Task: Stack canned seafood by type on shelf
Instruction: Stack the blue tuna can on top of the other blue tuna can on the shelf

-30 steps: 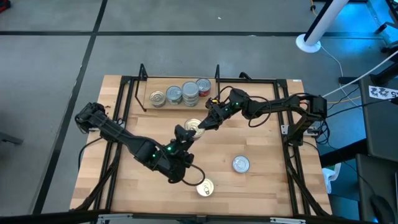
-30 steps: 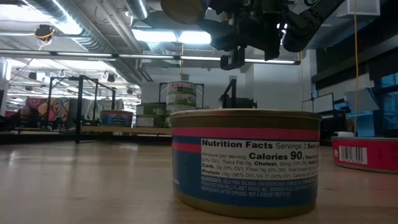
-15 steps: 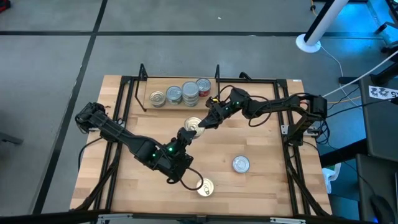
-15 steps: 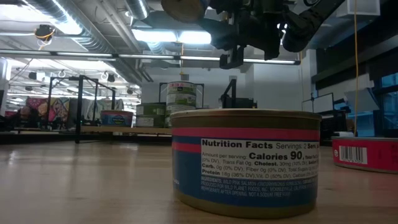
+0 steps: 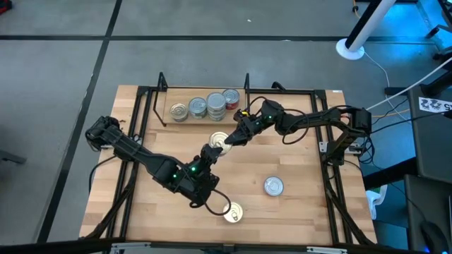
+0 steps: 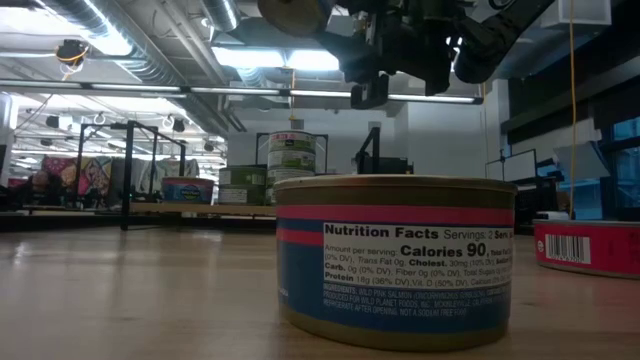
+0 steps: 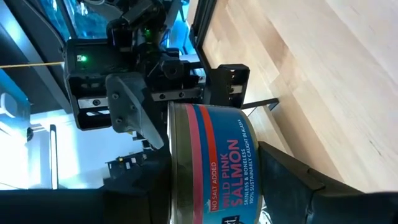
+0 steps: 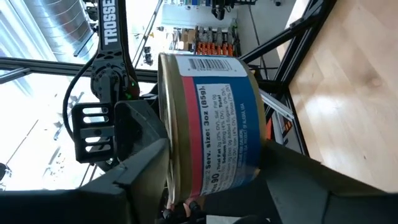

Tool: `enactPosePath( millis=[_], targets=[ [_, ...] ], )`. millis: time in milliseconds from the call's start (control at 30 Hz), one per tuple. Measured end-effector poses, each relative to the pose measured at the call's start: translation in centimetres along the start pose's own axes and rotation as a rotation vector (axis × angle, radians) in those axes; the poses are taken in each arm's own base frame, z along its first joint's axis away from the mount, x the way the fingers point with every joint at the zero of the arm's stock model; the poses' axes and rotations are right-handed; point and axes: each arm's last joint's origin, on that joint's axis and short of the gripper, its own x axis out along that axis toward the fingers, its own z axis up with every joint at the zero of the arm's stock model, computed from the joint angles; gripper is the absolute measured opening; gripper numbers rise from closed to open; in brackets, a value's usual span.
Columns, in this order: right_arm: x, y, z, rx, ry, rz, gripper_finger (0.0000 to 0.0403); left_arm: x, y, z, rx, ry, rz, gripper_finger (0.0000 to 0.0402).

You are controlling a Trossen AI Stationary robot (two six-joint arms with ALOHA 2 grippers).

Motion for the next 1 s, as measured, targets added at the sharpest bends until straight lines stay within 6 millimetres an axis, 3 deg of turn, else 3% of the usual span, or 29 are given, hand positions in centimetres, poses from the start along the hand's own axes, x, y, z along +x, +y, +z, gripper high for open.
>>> enactPosePath(
  millis=[167,367,700,800,1000],
  targets=[
    [0.0,0.0,0.0,0.001,-0.003,-0.002,0.0282,0.0,0.0,0.0,-0.020,0.004,0.005,0.0188],
    [-0.7,0.3,0.8,-0.102,-0.037,0.019,0.0289,-0.1,-0.2,-1.0,-0.034,0.084,0.045,0.0188],
    [-0.7,0.9,0.7,-0.202,-0.061,0.051,0.0289,-1.3,-0.7,-6.3,-0.220,0.296,-0.009,0.0188],
    [-0.7,0.9,0.7,-0.229,-0.068,0.052,0.0289,-0.8,-1.0,-7.1,-0.337,0.320,-0.051,0.0188],
    [-0.1,1.2,0.0,-0.287,-0.049,0.084,0.0289,1.3,-2.8,-9.4,-0.345,0.452,-0.121,0.0189]
  ],
)
